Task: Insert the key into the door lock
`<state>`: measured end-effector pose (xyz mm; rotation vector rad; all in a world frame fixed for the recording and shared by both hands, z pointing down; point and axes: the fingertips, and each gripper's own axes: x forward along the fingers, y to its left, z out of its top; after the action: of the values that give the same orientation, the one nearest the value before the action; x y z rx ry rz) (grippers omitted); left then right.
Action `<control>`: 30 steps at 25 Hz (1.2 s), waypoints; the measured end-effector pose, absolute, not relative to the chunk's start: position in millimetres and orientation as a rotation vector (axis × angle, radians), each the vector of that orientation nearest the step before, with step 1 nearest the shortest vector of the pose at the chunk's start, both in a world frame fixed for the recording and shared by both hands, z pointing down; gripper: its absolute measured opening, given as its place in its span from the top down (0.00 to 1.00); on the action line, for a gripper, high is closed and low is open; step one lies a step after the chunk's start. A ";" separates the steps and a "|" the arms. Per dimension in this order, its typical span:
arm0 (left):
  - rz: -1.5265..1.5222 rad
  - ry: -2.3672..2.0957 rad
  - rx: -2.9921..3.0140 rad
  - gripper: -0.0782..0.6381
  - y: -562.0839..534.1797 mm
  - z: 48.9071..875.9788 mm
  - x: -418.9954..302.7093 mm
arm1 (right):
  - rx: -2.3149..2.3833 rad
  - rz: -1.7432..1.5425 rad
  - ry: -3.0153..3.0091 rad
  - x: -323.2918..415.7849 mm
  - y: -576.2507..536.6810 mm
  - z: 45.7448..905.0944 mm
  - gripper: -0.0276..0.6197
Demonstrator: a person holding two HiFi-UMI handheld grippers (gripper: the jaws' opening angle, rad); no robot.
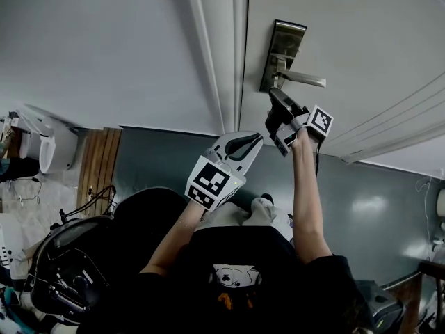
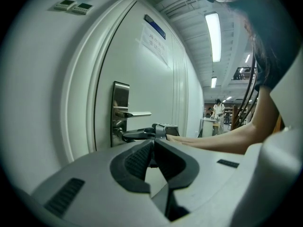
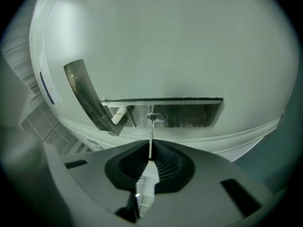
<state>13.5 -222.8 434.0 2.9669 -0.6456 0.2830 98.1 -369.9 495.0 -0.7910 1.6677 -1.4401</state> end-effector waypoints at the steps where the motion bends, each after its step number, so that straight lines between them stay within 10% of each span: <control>1: 0.294 -0.650 2.963 0.86 -224.2 436.2 11.9 | -0.799 -1.441 1.674 97.8 -370.3 494.8 0.93; 30: 0.307 -0.681 2.930 0.86 -247.2 447.4 17.5 | -0.711 -1.498 1.475 114.8 -404.5 497.3 0.92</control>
<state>17.5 -247.2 447.4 2.9297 -0.6812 0.3068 114.8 -404.5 497.3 -0.7110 1.4754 -1.4981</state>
